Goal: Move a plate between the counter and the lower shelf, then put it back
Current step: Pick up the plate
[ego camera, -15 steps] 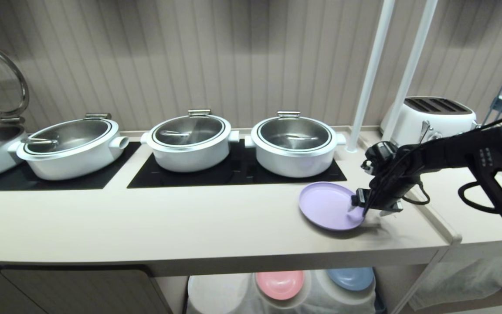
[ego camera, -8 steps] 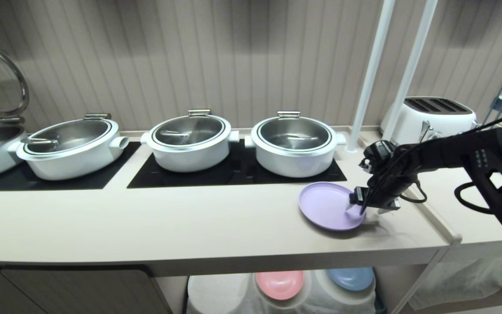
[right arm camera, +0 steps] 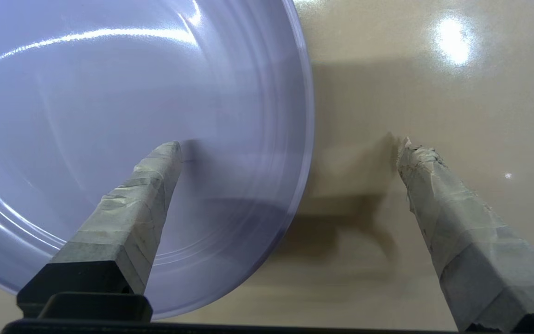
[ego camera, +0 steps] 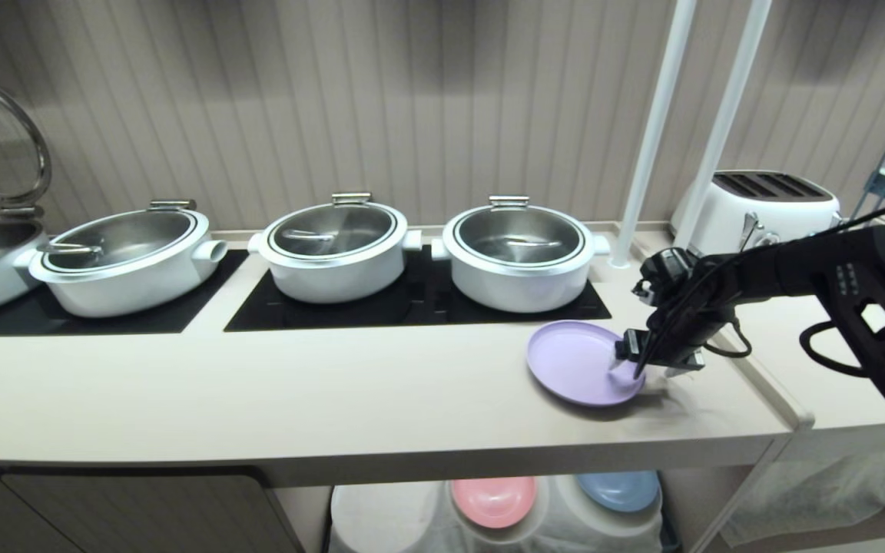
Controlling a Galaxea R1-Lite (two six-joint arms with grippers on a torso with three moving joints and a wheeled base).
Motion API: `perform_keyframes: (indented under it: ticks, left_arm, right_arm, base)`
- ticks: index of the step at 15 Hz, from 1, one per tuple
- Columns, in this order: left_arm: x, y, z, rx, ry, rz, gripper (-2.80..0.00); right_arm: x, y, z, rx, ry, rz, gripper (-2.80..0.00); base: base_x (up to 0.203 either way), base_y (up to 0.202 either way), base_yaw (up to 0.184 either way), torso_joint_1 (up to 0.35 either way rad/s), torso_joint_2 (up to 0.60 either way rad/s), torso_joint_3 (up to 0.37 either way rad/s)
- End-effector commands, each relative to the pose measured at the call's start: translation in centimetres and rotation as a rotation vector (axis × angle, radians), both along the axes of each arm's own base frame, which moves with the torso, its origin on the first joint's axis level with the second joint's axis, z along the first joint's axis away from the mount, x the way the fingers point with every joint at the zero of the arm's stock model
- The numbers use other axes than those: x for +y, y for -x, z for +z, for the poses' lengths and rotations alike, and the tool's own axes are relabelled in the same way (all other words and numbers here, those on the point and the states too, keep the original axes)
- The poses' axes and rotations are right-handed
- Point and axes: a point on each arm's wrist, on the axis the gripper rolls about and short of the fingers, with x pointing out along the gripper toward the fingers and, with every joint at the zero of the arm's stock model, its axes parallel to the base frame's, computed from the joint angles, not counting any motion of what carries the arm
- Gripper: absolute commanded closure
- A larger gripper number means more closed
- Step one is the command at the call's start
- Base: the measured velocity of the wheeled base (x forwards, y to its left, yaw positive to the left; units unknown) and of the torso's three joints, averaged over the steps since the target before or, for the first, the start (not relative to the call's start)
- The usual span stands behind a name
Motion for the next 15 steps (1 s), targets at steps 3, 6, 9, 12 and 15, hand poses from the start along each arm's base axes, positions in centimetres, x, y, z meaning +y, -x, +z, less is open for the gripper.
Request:
perform_keyframes:
  ticks: [3, 6, 9, 12, 15]
  left_arm:
    - [0.0, 0.0, 0.0, 0.0, 0.0, 0.0, 0.0]
    - [0.0, 0.0, 0.0, 0.0, 0.0, 0.0, 0.0]
    - [0.0, 0.0, 0.0, 0.0, 0.0, 0.0, 0.0]
    - [0.0, 0.0, 0.0, 0.0, 0.0, 0.0, 0.0]
    - [0.0, 0.0, 0.0, 0.0, 0.0, 0.0, 0.0]
  right_arm:
    - [0.02, 0.02, -0.03, 0.003, 0.0, 0.001, -1.59]
    - [0.05, -0.27, -0.13, -0.003, -0.003, -0.001, 0.0]
    - [0.07, -0.44, -0.1, -0.009, -0.003, -0.001, 0.0]
    - [0.07, -0.46, -0.08, -0.011, -0.003, -0.001, 0.0]
    - [0.06, -0.46, -0.09, -0.01, -0.003, -0.003, 0.0]
  base:
    - [0.0, 0.0, 0.0, 0.0, 0.0, 0.0]
    - [0.0, 0.0, 0.0, 0.0, 0.0, 0.0]
    - [0.0, 0.0, 0.0, 0.0, 0.0, 0.0]
    - [0.0, 0.0, 0.0, 0.0, 0.0, 0.0]
    - [0.0, 0.0, 0.0, 0.0, 0.0, 0.0]
